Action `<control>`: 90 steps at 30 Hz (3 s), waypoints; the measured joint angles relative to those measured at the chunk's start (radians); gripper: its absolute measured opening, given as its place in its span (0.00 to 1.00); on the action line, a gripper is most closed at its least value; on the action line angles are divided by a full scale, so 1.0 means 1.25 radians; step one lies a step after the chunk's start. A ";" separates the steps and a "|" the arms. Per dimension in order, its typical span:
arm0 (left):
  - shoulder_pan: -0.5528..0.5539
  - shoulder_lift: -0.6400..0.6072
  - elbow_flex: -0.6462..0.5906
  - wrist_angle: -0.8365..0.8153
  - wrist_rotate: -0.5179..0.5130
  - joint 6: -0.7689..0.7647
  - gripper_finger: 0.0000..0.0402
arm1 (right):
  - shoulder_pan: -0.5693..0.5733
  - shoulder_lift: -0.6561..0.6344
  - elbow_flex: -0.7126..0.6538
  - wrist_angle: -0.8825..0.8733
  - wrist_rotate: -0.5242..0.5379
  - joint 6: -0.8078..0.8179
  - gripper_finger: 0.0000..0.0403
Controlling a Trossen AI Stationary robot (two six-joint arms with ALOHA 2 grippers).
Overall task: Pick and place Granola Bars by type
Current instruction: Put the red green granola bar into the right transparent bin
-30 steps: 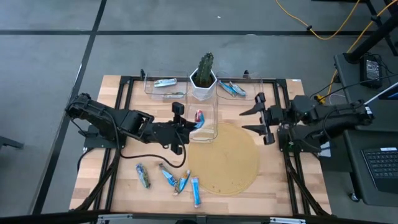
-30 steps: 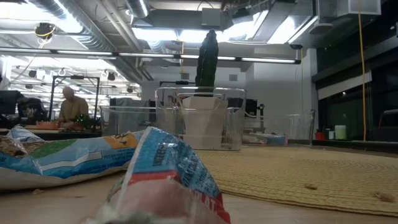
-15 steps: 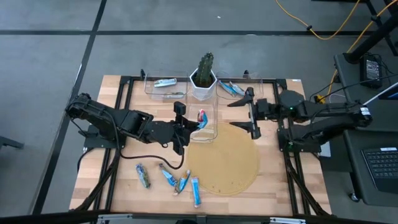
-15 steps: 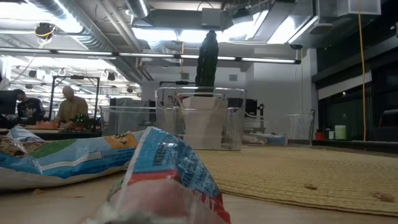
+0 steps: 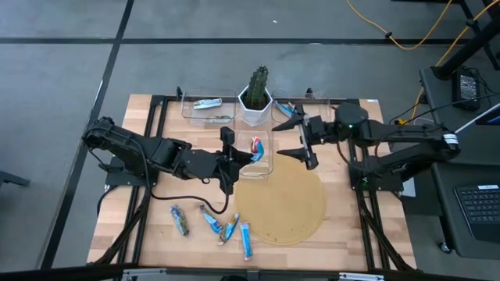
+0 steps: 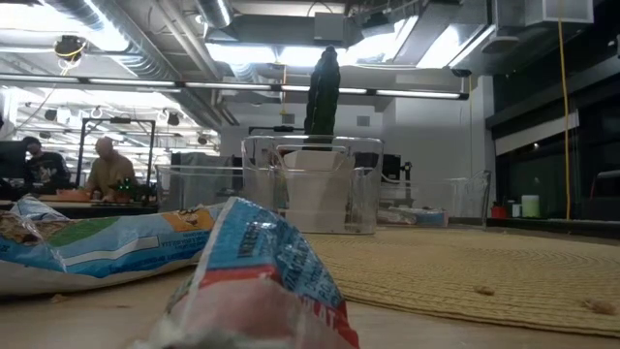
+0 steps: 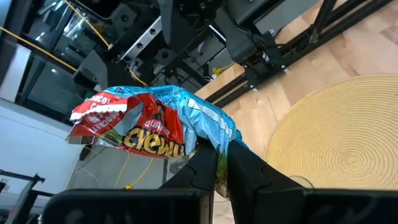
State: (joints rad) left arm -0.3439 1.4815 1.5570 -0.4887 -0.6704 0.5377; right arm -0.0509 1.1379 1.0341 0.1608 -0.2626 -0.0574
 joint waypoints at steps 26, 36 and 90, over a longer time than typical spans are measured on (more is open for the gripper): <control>0.000 0.000 0.000 0.000 0.008 0.000 0.04 | 0.000 0.194 0.184 0.000 -0.080 -0.006 0.81; 0.000 0.000 0.000 0.000 0.013 -0.002 0.04 | 0.000 0.200 0.191 0.000 -0.086 -0.023 0.71; -0.069 -0.001 0.001 -0.172 -0.047 -0.257 0.42 | -0.034 0.064 0.191 -0.356 0.022 -0.050 0.11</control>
State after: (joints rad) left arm -0.4297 1.4803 1.5578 -0.7044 -0.7289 0.2162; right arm -0.0937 1.2184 1.2724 -0.2840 -0.2350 -0.1194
